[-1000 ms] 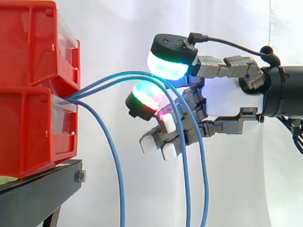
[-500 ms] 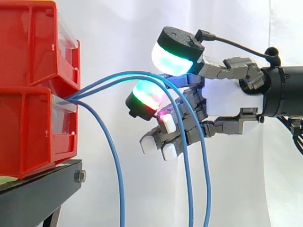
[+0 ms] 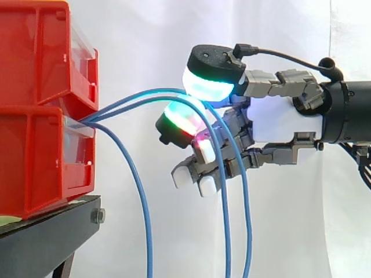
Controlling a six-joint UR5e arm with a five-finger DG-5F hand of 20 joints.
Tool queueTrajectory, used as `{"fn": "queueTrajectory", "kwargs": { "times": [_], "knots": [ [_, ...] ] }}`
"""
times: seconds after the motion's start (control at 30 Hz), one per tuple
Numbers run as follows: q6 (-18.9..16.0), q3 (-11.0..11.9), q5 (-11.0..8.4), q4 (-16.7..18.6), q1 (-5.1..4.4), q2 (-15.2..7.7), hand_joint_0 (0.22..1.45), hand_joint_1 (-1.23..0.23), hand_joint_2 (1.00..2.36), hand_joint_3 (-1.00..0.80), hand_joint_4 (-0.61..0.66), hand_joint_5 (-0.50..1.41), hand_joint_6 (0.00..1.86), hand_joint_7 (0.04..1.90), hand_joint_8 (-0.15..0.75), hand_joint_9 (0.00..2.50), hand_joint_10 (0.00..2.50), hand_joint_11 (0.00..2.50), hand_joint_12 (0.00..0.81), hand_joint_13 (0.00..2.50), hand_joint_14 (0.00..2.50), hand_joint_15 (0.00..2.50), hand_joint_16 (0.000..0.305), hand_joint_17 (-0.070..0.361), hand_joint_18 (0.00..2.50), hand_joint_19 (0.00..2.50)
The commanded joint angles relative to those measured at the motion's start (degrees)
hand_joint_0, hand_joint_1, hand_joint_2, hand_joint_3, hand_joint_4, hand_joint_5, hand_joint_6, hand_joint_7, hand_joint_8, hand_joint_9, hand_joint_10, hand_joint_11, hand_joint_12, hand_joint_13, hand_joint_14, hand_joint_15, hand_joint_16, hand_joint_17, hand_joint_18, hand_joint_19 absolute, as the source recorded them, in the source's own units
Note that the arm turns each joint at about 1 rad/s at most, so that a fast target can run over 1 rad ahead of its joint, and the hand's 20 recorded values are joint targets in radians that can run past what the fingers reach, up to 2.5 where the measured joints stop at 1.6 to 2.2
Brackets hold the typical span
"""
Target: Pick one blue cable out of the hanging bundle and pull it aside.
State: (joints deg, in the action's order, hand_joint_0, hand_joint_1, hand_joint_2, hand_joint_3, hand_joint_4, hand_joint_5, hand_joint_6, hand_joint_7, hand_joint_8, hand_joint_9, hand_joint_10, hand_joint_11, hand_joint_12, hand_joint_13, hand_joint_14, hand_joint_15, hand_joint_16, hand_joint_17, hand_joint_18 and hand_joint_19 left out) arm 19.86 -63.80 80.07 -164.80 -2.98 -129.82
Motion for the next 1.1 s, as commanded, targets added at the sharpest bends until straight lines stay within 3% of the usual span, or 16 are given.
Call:
{"fn": "queueTrajectory", "kwargs": {
  "times": [0.0,0.33,0.63,0.67,0.8,0.93,1.07],
  "knots": [
    [0.0,0.0,0.0,-0.1,-0.01,0.0,0.6,-0.81,1.03,0.07,-0.17,-0.14,0.94,1.11,0.257,1.09,0.02,0.69,0.363,0.78,0.02,0.46,0.05,0.112,0.72,0.56],
    [-0.9,0.0,-0.26,-1.3,0.08,-0.1,0.61,-0.81,1.02,0.13,-0.22,-0.12,0.95,1.11,0.245,1.1,0.02,0.63,0.374,0.8,0.02,0.45,0.052,0.118,0.74,0.53],
    [-8.2,-0.6,-0.18,-3.9,-0.45,-0.1,0.61,-0.81,1.02,0.13,-0.21,-0.12,0.94,1.11,0.261,1.09,0.02,0.61,0.383,0.8,0.02,0.44,0.053,0.12,0.74,0.52],
    [-10.1,-2.6,-0.18,-3.7,-0.71,0.0,0.61,-0.81,1.02,0.13,-0.21,-0.12,0.94,1.11,0.26,1.09,0.02,0.61,0.384,0.8,0.02,0.44,0.053,0.12,0.74,0.53],
    [-13.5,-6.2,-0.18,-1.9,-0.89,0.0,0.61,-0.81,1.02,0.14,-0.2,-0.11,0.94,1.13,0.262,1.09,0.02,0.62,0.385,0.8,0.02,0.44,0.053,0.12,0.74,0.53],
    [-15.4,-6.9,-0.44,1.5,-1.07,-0.1,0.61,-0.81,1.02,0.14,-0.18,-0.11,0.94,1.12,0.262,1.1,0.02,0.62,0.385,0.8,0.02,0.44,0.054,0.121,0.74,0.52],
    [-15.3,-6.9,-0.53,1.9,-1.07,-0.1,0.61,-0.8,1.01,0.14,-0.18,-0.11,0.94,1.11,0.273,1.1,0.02,0.62,0.388,0.81,0.02,0.45,0.055,0.123,0.75,0.52]
  ]
}}
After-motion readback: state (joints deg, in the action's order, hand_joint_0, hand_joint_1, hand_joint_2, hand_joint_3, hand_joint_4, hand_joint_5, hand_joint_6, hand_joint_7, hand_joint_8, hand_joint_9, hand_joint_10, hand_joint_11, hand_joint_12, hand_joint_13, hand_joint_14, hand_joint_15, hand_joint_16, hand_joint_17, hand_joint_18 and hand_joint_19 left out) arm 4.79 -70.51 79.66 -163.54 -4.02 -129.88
